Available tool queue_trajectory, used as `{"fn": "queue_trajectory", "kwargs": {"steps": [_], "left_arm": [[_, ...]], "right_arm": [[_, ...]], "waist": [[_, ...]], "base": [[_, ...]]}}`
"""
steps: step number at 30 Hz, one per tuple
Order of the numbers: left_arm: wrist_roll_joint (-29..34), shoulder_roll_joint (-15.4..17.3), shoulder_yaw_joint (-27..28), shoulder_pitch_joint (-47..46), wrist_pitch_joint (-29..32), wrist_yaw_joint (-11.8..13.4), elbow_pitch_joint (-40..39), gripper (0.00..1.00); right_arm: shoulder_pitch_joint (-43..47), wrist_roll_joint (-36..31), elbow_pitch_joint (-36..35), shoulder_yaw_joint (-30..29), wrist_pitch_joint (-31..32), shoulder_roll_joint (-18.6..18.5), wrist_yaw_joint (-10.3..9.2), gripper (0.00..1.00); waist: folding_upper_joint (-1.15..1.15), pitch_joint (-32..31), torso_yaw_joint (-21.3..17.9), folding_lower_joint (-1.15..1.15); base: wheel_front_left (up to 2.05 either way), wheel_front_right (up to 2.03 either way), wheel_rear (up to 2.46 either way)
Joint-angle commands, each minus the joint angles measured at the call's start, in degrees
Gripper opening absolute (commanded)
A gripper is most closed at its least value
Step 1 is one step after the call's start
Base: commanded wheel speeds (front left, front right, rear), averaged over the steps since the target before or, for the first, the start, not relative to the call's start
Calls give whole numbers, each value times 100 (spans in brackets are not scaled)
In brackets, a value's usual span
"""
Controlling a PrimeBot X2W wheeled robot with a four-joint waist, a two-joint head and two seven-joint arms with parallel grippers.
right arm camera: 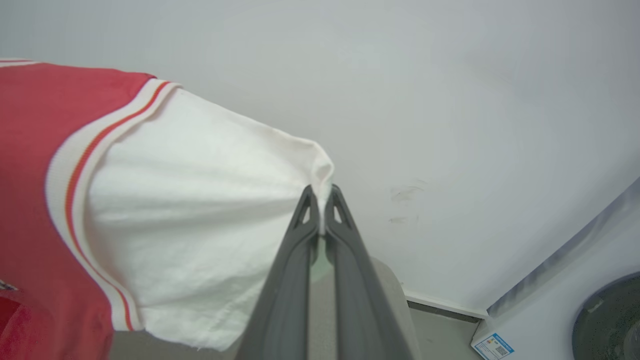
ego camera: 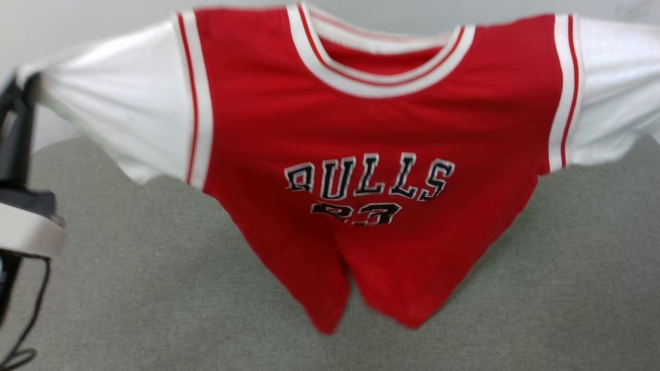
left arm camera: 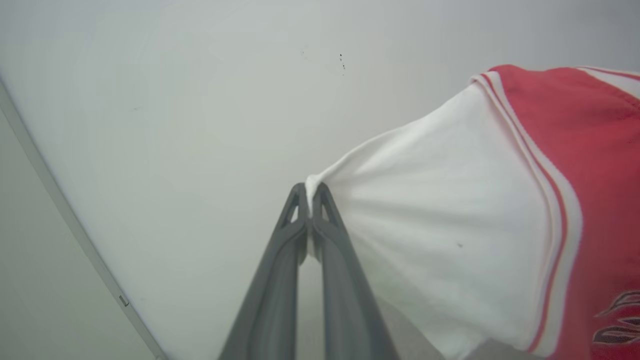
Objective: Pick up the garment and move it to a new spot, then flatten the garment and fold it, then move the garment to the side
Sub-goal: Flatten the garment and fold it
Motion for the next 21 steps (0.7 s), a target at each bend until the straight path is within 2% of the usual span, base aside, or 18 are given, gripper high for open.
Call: {"fn": "queue_trajectory", "kwargs": {"steps": [1,8,12,20,21], "left_arm": [[-39,74,172,-156,-54,57,-106,0],[-74,333,679,-734,-126,123,-237,0],[-115,468,796,-1147,-108,53,-122,0],[-291,648,504,-2443,-8,-441,520,0],[-291,648,504,-2443,-8,-441,520,0]], "right_arm": [[-225,-9,-40,32,-74,-51,-6,0],[-919,-57,113,231,-241,-132,-6,0],[-1399,-89,280,386,-353,-162,-6,0],[-2567,-253,845,664,-643,-179,-7,0],[-2567,-253,845,664,-643,-179,-7,0]], "waist": [[0,-36,-26,0],[0,82,-101,0],[0,361,-142,0],[0,1323,-191,0],[0,1323,-191,0]], "base": [[0,0,0],[0,0,0],[0,0,0],[0,0,0],[0,0,0]]}}
